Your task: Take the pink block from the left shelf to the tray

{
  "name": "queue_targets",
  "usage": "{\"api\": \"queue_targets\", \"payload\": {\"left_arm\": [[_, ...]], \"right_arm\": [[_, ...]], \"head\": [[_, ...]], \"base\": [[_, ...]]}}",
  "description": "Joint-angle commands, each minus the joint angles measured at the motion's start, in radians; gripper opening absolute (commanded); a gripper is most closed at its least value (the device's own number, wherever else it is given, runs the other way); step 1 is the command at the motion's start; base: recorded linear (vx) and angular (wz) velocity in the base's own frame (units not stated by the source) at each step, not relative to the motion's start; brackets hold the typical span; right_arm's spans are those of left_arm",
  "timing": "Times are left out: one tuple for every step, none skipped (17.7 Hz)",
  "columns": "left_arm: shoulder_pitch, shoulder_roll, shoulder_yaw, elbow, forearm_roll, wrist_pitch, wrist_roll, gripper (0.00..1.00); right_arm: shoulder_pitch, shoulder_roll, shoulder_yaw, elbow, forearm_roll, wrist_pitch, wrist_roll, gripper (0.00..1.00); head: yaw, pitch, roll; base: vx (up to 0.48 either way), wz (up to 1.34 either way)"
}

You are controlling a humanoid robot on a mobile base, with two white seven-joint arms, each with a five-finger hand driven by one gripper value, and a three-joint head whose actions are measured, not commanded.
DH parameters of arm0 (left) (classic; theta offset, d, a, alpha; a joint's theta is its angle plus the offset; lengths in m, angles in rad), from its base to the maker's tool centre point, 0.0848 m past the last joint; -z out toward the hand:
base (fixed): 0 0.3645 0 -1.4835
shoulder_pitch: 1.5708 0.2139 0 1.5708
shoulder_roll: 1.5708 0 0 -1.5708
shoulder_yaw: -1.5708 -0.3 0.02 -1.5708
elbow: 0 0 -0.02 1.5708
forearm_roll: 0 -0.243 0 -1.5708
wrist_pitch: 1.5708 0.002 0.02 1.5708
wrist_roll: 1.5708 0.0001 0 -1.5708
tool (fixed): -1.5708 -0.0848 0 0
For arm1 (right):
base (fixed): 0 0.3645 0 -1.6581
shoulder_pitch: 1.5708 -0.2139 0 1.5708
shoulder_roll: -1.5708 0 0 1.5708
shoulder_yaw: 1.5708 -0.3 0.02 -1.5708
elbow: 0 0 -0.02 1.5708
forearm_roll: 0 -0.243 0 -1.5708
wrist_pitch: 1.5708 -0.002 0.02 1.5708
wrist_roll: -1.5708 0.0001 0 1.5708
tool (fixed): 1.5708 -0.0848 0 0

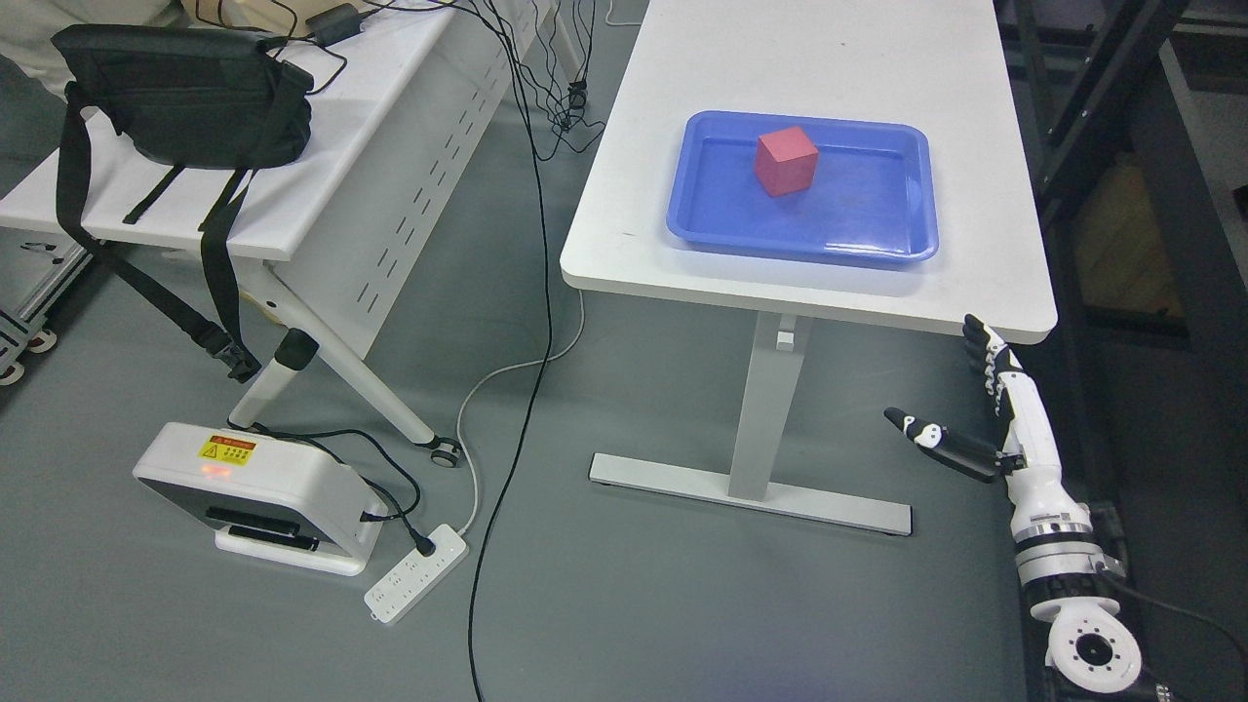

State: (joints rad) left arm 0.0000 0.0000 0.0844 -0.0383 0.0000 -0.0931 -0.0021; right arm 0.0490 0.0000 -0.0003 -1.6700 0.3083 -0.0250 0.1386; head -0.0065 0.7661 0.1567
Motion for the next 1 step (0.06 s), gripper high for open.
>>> {"api": "queue_targets", "payload": {"left_arm": [[-0.011, 0.017, 0.0, 0.0, -0.002, -0.001, 0.001, 1.0]], "right_arm": [[0.0, -0.017, -0.026, 0.0, 0.0, 0.001, -0.001, 1.0]], "head": [[0.0, 0.0, 0.0]], "base": [[-0.036, 0.0]]}}
